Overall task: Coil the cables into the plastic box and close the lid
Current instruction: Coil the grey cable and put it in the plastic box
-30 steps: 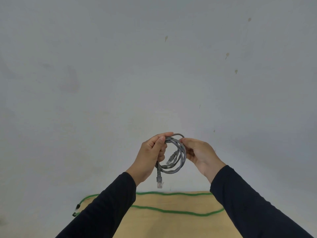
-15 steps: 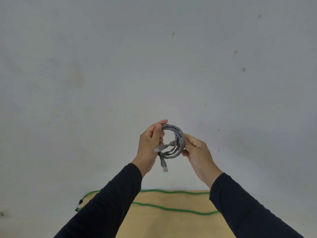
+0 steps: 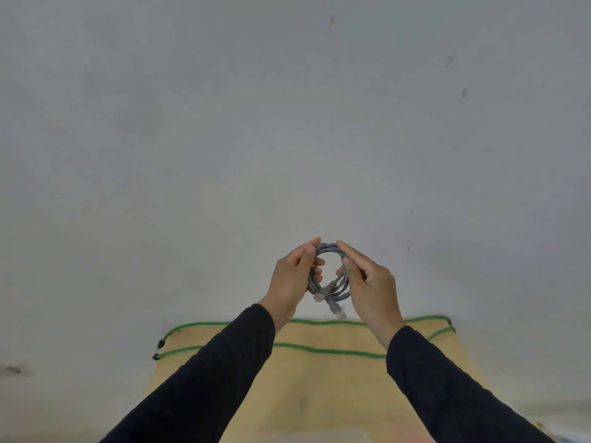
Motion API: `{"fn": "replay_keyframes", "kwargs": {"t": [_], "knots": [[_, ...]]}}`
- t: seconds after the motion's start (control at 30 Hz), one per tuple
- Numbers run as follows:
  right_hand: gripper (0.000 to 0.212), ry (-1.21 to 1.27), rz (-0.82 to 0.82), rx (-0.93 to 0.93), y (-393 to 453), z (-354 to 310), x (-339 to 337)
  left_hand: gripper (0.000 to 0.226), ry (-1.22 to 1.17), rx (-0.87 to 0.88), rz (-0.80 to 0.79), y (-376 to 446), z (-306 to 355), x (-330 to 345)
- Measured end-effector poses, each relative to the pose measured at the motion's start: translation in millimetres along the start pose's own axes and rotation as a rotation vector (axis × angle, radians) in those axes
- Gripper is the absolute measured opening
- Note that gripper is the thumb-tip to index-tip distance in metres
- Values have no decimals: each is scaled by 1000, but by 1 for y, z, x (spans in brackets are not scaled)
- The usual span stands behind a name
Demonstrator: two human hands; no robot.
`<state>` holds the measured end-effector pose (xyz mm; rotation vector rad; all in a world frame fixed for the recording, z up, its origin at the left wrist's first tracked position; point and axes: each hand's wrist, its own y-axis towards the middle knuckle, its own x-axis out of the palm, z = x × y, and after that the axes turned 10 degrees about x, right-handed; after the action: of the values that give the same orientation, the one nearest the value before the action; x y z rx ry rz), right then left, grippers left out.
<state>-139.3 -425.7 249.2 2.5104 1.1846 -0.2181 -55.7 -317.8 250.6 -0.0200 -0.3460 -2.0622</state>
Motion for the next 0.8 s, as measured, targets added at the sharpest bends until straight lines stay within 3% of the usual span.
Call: {"fn": "replay_keyframes", "kwargs": {"t": [0.2, 0.57, 0.8], "knots": [[31, -9, -42, 193, -62, 43, 20, 27, 234, -58, 24, -60, -50, -20], [30, -59, -351, 430, -183, 116, 57, 24, 325, -312, 191, -207, -126, -70], [30, -52, -431, 539, -219, 151, 74, 23, 370, -406, 305, -248, -158, -79]]}}
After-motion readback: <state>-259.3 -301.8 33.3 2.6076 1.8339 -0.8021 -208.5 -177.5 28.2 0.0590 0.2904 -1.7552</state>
